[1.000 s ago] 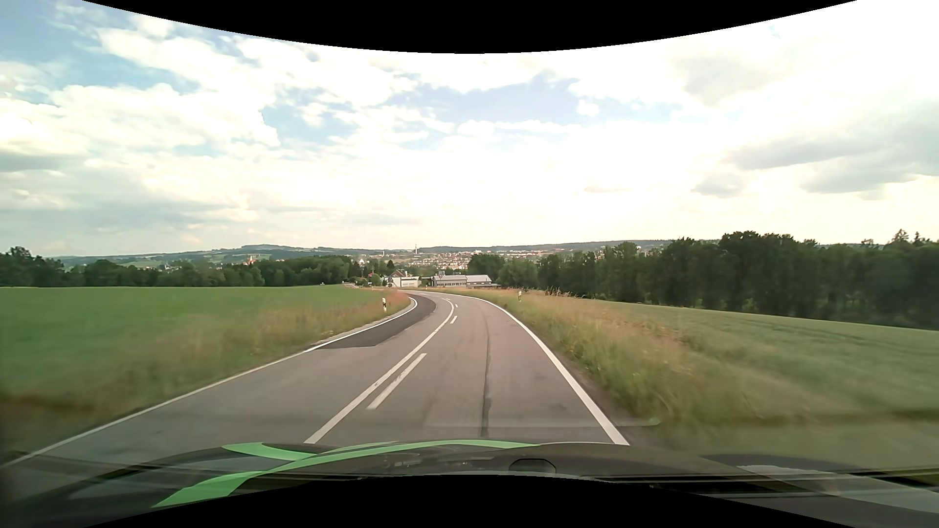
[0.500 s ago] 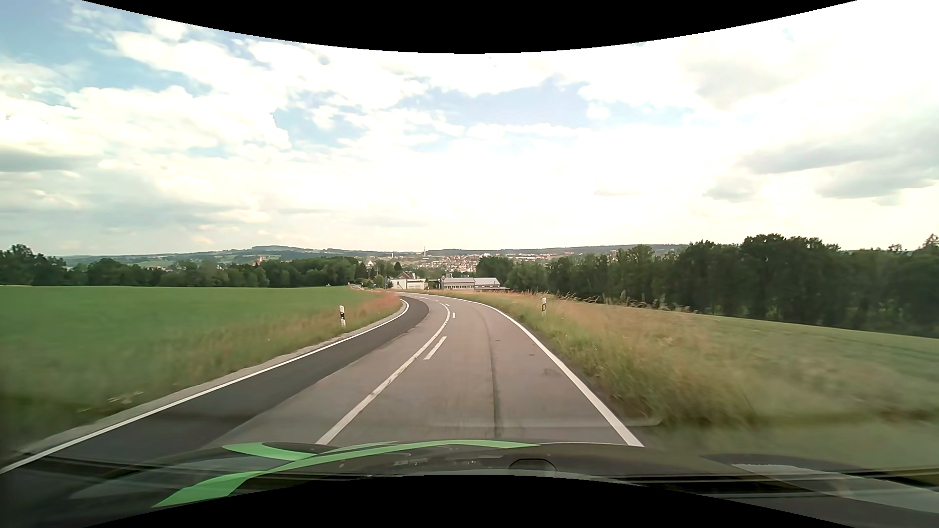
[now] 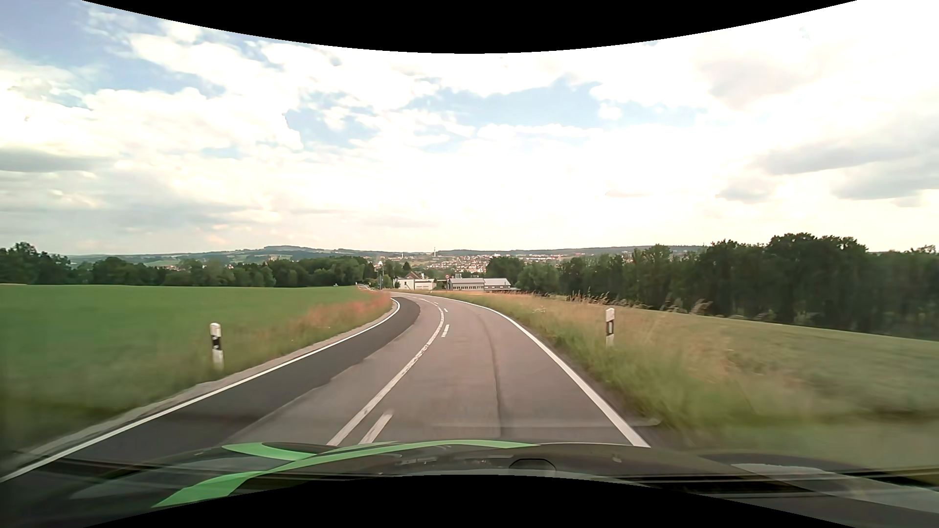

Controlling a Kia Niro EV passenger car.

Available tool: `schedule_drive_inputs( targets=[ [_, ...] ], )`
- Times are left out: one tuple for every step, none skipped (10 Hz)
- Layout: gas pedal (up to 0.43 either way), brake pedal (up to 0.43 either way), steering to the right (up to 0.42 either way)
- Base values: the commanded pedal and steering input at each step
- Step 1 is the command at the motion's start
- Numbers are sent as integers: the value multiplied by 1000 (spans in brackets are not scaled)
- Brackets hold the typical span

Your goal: Follow the waypoints while adhering to traffic rules and regulations

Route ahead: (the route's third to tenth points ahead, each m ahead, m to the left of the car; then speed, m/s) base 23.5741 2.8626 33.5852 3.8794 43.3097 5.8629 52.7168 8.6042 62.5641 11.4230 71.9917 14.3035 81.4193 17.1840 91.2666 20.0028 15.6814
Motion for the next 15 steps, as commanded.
schedule_drive_inputs(
  targets=[
    [87,0,-23],
    [87,0,-24],
    [87,0,-26],
    [87,0,-29],
    [87,0,-33],
    [87,0,-35],
    [87,0,-36],
    [87,0,-36],
    [87,0,-37],
    [87,0,-38],
    [87,0,-39],
    [8,0,-40],
    [0,0,-40],
    [0,0,-41],
    [0,0,-40]
  ],
)
